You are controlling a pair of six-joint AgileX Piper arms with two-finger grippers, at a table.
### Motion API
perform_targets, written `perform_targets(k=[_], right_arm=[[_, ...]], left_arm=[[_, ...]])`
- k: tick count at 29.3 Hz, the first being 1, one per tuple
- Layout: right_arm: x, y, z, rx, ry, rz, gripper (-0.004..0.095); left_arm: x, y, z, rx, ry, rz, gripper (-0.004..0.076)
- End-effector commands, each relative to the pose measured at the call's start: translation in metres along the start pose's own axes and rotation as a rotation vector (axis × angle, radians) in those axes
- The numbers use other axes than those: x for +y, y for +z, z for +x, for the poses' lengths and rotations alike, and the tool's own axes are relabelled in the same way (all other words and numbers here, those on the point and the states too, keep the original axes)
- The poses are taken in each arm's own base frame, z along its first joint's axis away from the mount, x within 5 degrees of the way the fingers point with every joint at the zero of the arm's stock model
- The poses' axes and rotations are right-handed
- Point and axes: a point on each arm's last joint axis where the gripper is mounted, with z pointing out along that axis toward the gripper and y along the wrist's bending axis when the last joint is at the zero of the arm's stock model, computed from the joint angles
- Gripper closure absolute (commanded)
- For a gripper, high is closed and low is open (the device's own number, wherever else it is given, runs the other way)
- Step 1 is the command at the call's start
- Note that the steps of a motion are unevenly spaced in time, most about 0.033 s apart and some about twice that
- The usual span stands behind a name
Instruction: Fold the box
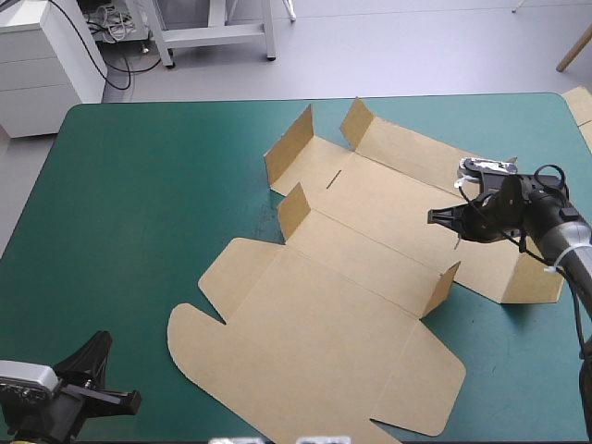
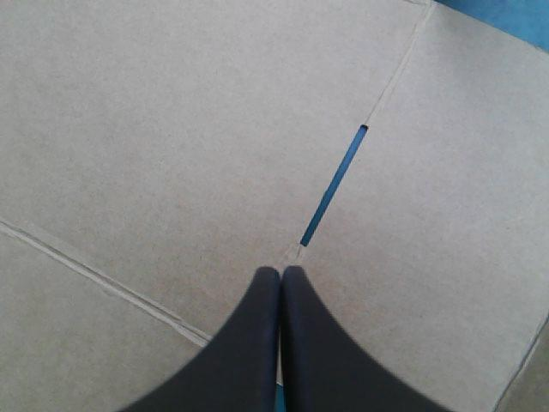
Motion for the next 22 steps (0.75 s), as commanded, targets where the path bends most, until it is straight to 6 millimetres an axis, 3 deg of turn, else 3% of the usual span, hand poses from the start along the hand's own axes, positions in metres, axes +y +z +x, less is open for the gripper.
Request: perform_targets(k=[1,17,22], right_arm=[[0.002,-0.017,-0.009,-0.092,-0.007,-0.01,0.0929],[0.0,-0.017,-0.008,-0.074,-0.044,0.019,0.0929],[0.001,-0.038,-0.01,-0.128,-0.042,0.013,0.0929]], left_arm=[[-0.001,-0.007,-0.013,-0.116,-0.011,0.004,0.0731],[-0.001,-0.007,-0.013,-0.116,-0.011,0.004,0.0731],[-0.001,-0.007,-0.013,-0.116,-0.009,0.004,0.0731]])
